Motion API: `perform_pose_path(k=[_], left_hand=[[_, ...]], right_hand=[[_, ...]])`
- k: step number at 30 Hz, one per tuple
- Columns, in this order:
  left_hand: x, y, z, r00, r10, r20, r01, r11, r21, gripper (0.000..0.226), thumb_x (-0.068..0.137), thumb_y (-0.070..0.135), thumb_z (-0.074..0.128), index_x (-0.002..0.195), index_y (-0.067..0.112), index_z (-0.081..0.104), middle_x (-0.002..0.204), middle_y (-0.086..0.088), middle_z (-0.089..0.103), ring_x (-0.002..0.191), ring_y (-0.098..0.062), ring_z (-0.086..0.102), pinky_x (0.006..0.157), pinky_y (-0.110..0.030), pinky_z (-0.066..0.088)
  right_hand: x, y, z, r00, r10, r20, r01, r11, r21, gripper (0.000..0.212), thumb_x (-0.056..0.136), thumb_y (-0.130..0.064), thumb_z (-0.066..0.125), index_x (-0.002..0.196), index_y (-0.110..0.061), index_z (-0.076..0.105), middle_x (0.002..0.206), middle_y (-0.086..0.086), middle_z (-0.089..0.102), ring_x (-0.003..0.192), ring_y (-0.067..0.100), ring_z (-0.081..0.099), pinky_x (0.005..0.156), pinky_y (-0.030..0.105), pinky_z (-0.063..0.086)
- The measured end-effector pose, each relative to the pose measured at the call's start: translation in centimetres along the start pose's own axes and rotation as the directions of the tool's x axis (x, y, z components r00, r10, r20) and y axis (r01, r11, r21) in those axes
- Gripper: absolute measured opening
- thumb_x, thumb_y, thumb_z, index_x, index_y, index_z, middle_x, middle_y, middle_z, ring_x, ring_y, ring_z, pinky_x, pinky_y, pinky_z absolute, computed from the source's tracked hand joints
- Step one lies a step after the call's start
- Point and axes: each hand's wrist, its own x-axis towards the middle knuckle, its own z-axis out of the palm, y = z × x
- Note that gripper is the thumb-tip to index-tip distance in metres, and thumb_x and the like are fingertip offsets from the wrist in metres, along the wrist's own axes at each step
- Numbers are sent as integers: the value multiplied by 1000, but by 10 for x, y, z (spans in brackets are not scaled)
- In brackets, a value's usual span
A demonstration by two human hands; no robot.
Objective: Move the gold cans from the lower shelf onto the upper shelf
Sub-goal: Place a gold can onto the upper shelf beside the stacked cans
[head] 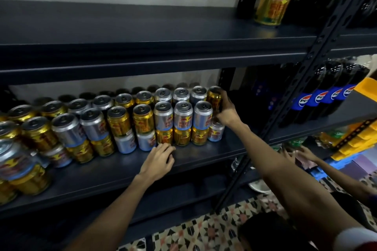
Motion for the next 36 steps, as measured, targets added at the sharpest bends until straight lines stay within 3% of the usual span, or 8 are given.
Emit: perform_pose_path(k=[5, 10, 15, 19, 25, 31, 33, 36], left_hand=[[-1, -1, 0, 1000, 9, -14, -8, 1000, 15, 43, 92, 33, 34, 114, 14, 65, 108, 2, 60, 97, -19, 55, 82, -36, 46], [0, -2, 2, 999, 30, -42, -30, 1000, -7, 41, 92, 34, 34, 112, 15, 65, 107, 3, 59, 96, -19, 56, 83, -35, 45], [4, 1, -10, 985, 32, -167, -59, 985, -161, 28, 91, 21, 48, 110, 13, 66, 104, 3, 62, 98, -14, 58, 84, -35, 50], [31, 31, -50, 932, 130, -340, -216, 949, -229, 22, 91, 13, 53, 107, 6, 68, 102, -2, 64, 95, -18, 63, 82, -31, 51], [60, 110, -135, 702, 414, -580, -580, 805, -127, 21, 93, 6, 55, 104, -2, 71, 105, -13, 67, 90, -21, 65, 83, -24, 53], [71, 164, -269, 381, 390, -839, -665, 746, 45, 19, 91, 2, 54, 89, -7, 72, 95, -17, 67, 88, -22, 63, 84, -25, 51], [82, 165, -309, 443, 296, -846, -555, 832, 0, 17, 93, 9, 55, 94, 0, 70, 94, -9, 67, 86, -19, 61, 80, -26, 49], [105, 152, -341, 724, 56, -687, -134, 989, -60, 22, 95, 32, 54, 108, 18, 65, 105, 1, 67, 95, -24, 61, 79, -35, 43]], right_hand=[[14, -9, 3, 1000, 22, 0, -22, 998, -58, 59, 85, -27, 79, 121, -32, 32, 122, 11, 61, 99, 27, 64, 77, 39, 54], [17, -11, 4, 995, 69, -74, -65, 997, 52, 53, 86, -14, 78, 121, -24, 39, 117, 7, 62, 92, 21, 63, 56, 13, 46], [-3, -9, -14, 977, -55, -205, 73, 994, 84, 59, 83, -11, 78, 120, -36, 39, 116, 6, 67, 97, 17, 66, 81, 32, 55], [-19, -18, -42, 968, -84, -237, 98, 994, 50, 65, 81, -12, 82, 122, -36, 38, 113, 5, 68, 99, 19, 67, 81, 25, 54], [-69, -46, -70, 940, -199, -278, 218, 975, 36, 60, 79, -22, 87, 122, -29, 45, 111, -1, 67, 100, 10, 66, 89, 28, 54], [-128, -99, -108, 813, -367, -452, 441, 895, 67, 66, 72, -24, 91, 126, -36, 54, 123, -26, 62, 109, 1, 65, 88, 20, 53], [-131, -127, -129, 757, -422, -499, 508, 860, 42, 68, 73, -26, 91, 128, -34, 52, 127, -30, 58, 113, 1, 62, 90, 23, 54], [-125, -170, -163, 683, -479, -551, 590, 807, 31, 64, 74, -31, 86, 128, -37, 50, 129, -25, 56, 114, 8, 63, 88, 29, 57]])
